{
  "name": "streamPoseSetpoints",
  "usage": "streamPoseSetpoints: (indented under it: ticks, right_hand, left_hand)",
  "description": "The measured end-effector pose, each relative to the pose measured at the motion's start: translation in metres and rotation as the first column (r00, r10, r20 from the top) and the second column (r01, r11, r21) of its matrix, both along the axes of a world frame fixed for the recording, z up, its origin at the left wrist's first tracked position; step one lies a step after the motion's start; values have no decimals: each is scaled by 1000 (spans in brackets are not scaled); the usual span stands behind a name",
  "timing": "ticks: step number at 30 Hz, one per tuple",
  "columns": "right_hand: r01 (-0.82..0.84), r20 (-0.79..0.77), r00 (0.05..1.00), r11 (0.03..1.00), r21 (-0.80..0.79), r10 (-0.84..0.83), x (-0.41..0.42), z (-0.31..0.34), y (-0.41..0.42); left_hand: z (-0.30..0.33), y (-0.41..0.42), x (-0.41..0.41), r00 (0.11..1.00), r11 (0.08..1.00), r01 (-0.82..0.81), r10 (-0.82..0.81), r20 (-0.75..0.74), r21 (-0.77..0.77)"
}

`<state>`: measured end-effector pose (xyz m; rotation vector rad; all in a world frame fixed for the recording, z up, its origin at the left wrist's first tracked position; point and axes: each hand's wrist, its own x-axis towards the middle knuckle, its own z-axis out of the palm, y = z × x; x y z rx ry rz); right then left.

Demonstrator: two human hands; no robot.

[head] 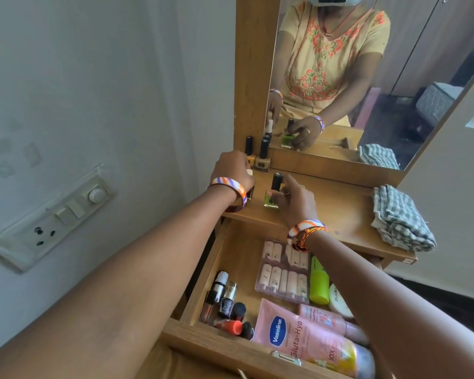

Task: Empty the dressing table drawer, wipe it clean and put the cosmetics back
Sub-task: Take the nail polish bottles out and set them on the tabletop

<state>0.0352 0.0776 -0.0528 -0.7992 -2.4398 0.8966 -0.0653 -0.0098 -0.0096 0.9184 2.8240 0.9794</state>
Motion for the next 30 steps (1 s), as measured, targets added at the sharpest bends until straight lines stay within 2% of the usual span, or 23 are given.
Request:
streamPoseSetpoints:
  ticks: [5, 9, 12, 17, 19, 30]
  right_hand:
    - [-11, -18, 1000, 996, -91, 10, 3, -10, 3]
    - [-15, 2, 1000, 998, -54, 15, 0, -17, 9]
    - [10, -6, 1000, 998, -70, -11, -9, -16, 12]
    - [77, -134, 984, 961, -266, -116, -31, -15, 21]
    - [75, -157, 979, 952, -298, -127, -40, -15, 26]
    - [59, -172, 979, 959, -277, -110, -71, -21, 41]
  left_hand:
    - [-14, -2, 3, 997, 1000, -10, 8, 75, 20]
    - [-35, -6, 2, 993, 999, -40, 42, 106, -24]
    - [-38, -6, -2, 991, 998, -69, 68, 115, 8]
    - [-39, 9, -15, 985, 992, -118, 112, 131, 40]
    - [-41, 15, -22, 982, 989, -143, 135, 131, 50]
    - [-49, 37, -50, 977, 979, -192, 185, 106, 61]
